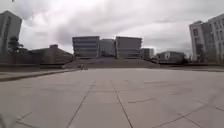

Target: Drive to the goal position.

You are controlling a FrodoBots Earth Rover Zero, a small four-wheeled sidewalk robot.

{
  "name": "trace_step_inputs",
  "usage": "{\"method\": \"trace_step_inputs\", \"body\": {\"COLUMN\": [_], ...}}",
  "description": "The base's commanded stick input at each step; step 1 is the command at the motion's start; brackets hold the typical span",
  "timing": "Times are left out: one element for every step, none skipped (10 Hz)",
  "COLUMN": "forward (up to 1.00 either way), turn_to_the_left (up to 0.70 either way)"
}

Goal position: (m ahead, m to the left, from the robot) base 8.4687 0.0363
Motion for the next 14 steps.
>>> {"method": "trace_step_inputs", "body": {"forward": [1.0, 1.0, 1.0, 1.0, 1.0, 1.0, 1.0, 1.0, 1.0, 1.0, 1.0, 1.0, 1.0, 1.0], "turn_to_the_left": [0.0, 0.0, 0.0, 0.0, 0.0, 0.0, 0.0, 0.0, 0.0, 0.0, 0.0, 0.0, 0.0, 0.0]}}
